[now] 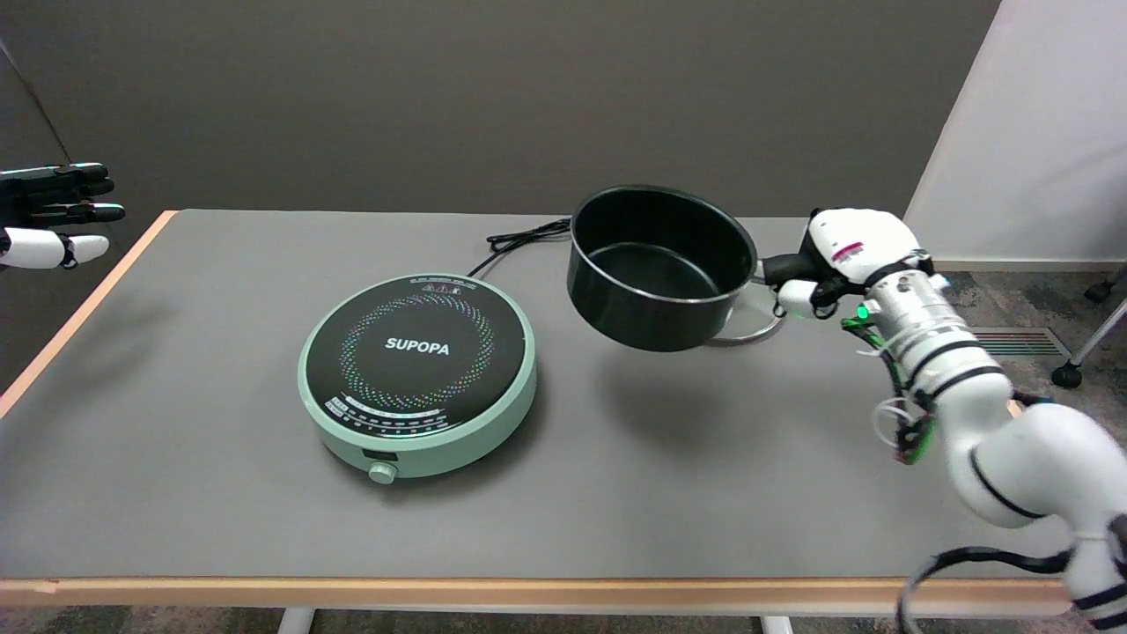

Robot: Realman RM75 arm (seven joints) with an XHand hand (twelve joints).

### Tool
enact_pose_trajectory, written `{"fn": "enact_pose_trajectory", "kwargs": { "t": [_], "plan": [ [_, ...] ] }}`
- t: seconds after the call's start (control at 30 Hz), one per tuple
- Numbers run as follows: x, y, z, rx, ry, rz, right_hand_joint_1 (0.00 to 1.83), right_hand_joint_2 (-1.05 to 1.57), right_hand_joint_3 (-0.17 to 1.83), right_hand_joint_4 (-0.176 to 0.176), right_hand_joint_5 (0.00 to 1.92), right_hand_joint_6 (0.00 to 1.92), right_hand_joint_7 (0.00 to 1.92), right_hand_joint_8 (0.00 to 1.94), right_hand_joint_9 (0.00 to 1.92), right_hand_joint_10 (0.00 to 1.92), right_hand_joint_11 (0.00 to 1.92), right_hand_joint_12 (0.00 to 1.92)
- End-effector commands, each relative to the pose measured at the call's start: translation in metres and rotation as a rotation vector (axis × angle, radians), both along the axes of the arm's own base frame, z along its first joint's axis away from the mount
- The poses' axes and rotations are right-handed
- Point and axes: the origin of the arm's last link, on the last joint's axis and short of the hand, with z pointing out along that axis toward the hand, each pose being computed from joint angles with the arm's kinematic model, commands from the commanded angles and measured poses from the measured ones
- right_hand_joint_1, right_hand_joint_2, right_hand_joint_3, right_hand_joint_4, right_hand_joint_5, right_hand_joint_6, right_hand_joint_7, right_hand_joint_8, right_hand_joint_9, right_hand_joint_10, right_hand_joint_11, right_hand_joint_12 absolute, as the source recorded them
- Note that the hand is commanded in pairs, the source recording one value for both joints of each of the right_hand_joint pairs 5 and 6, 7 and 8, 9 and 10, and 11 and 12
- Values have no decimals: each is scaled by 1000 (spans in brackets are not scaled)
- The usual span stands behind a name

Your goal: Place the soup pot onto the table.

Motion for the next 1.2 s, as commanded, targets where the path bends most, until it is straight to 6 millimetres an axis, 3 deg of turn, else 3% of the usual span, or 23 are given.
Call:
{"fn": "enact_pose_trajectory", "kwargs": {
  "t": [0.03, 0.3, 0.77, 1.2],
  "plan": [
    [17, 54, 41, 209, 41, 6, 950, 1125, 1250, -20, 1920, 1920, 1920, 1920, 1920, 1920, 1920, 1920],
    [-1, 66, 49, 183, 107, -94, 950, 1118, 1251, -20, 1920, 1920, 1920, 1920, 1920, 1920, 1920, 1920],
    [-40, 61, 19, 361, 78, -186, 950, 1109, 1281, -20, 1920, 1920, 1920, 1920, 1920, 1920, 1920, 1920],
    [-41, 47, 22, 458, 22, -162, 944, 1115, 1346, -21, 1920, 1920, 1920, 1920, 1920, 1920, 1920, 1920]
  ]
}}
